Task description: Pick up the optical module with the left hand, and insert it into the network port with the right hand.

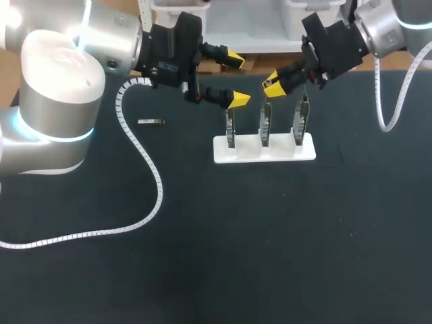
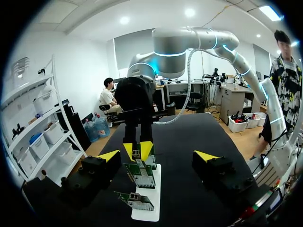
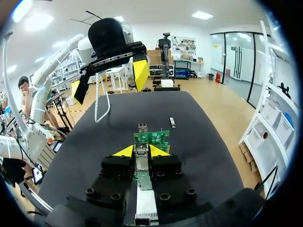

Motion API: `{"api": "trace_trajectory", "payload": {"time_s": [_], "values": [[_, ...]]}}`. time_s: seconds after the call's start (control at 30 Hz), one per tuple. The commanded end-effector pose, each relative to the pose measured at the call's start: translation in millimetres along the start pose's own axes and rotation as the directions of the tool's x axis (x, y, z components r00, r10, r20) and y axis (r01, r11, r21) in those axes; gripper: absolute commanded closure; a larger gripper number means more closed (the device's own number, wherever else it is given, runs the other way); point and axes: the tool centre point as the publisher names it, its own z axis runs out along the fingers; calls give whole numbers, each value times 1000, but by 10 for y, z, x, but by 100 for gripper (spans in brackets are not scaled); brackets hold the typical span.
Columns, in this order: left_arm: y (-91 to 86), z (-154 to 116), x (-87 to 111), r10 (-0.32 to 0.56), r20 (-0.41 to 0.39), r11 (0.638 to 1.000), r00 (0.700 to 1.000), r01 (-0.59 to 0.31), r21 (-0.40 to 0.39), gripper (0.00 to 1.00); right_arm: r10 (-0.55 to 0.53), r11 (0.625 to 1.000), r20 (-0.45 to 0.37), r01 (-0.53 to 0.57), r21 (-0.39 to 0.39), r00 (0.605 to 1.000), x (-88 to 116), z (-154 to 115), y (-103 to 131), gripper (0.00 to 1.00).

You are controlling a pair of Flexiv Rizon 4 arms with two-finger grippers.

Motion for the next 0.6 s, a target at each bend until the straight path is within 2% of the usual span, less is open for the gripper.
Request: {"api": "trace_trajectory", "payload": {"time_s": [0.03, 0.27, 0.6], "values": [[-6, 3, -8, -2, -6, 1000, 1000, 2, -2, 0, 10, 1000, -1, -10, -12, 1000, -1, 22, -9, 0], [-6, 3, -8, -2, -6, 1000, 1000, 2, -2, 0, -5, 1000, 9, 5, -24, 1000, -68, 6, -29, 0], [-6, 3, -8, -2, -6, 1000, 1000, 2, -2, 0, -23, 1000, 39, 23, -1, 999, -192, -70, -63, 0]]}}
